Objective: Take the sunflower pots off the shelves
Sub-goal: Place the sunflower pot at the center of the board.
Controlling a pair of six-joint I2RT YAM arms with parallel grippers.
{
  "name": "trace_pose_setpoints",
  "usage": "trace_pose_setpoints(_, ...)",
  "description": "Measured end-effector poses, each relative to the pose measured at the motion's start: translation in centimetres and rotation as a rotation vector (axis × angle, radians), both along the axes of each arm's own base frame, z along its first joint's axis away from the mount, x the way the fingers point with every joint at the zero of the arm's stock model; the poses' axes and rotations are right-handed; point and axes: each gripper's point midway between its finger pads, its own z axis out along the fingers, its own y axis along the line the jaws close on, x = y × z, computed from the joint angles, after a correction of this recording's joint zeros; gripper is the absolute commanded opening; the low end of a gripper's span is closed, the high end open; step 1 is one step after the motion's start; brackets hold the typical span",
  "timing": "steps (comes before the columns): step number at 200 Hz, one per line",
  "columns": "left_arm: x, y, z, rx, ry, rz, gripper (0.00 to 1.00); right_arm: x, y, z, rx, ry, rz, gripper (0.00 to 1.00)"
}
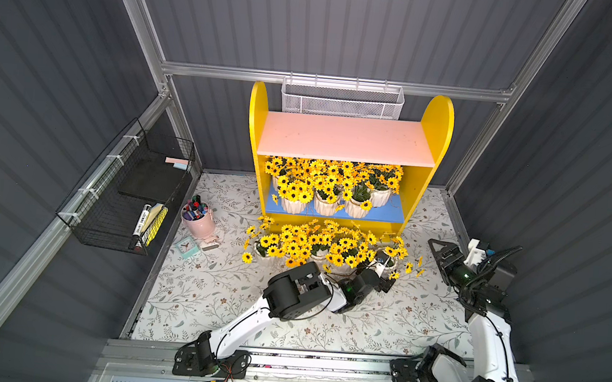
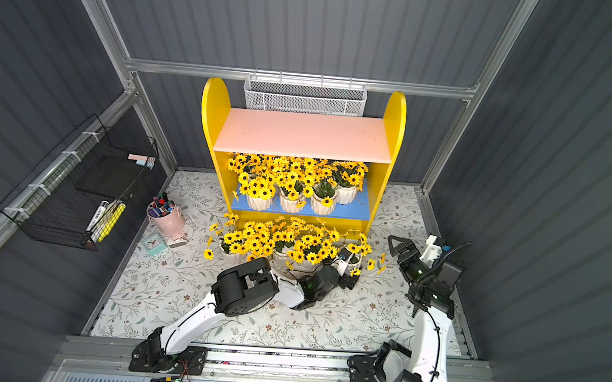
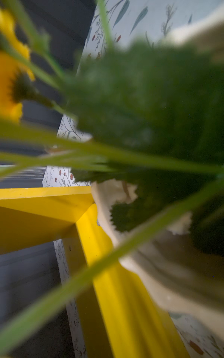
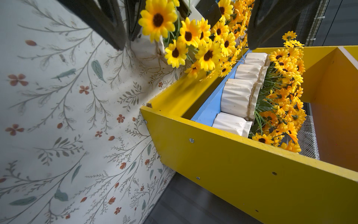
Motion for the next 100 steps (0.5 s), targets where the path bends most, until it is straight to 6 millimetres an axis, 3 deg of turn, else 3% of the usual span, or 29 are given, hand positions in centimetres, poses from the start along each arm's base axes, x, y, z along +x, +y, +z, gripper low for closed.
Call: trace_pose_setpoints(100,-2.3,0.3,0.4,0.108,0.005,-0.137,0.99,-0.1,0.4,-0.2,0.002,0.003,0.011,0.99)
